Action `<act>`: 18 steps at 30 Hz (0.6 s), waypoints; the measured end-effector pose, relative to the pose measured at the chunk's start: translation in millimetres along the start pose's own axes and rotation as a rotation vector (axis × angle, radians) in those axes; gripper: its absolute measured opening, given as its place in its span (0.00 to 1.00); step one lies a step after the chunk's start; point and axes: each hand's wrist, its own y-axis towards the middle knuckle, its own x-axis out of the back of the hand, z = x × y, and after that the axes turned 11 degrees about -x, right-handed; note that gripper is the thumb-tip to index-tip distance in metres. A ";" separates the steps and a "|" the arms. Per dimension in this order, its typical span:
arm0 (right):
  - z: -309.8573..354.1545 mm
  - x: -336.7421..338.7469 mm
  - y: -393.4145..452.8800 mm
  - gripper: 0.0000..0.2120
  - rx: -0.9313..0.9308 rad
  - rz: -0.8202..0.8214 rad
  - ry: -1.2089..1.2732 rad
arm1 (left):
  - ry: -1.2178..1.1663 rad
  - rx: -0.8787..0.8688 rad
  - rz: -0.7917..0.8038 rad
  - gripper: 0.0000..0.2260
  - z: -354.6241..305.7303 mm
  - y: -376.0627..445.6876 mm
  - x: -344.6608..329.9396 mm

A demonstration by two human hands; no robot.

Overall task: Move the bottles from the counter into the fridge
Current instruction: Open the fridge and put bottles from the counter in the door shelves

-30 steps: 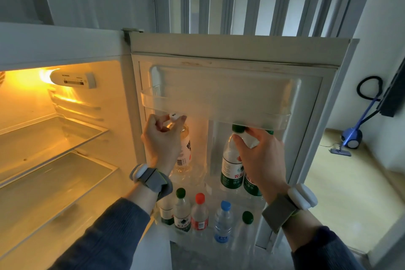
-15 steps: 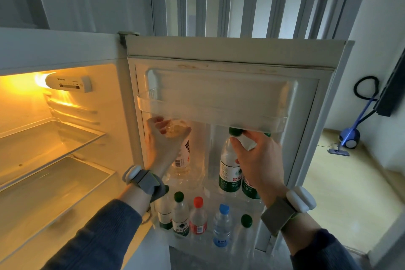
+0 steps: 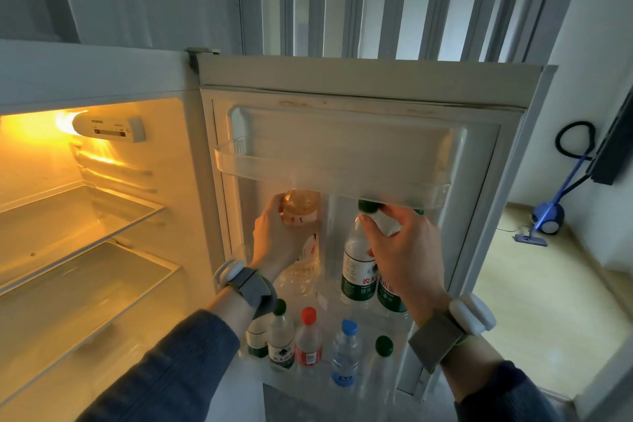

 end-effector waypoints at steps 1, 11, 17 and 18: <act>0.2 0.3 0.0 0.16 -0.002 0.004 0.002 | 0.003 0.005 -0.003 0.30 -0.2 1.1 0.2; -9.0 5.8 -18.3 0.16 0.025 -0.072 0.090 | 0.047 0.040 0.087 0.34 5.8 -3.0 7.4; -7.5 -3.4 -40.3 0.07 0.190 -0.008 0.131 | 0.141 -0.006 0.120 0.40 14.6 -31.8 20.9; -5.1 -8.9 -44.5 0.06 0.211 0.056 0.148 | 0.172 -0.009 0.122 0.40 16.3 -42.5 27.3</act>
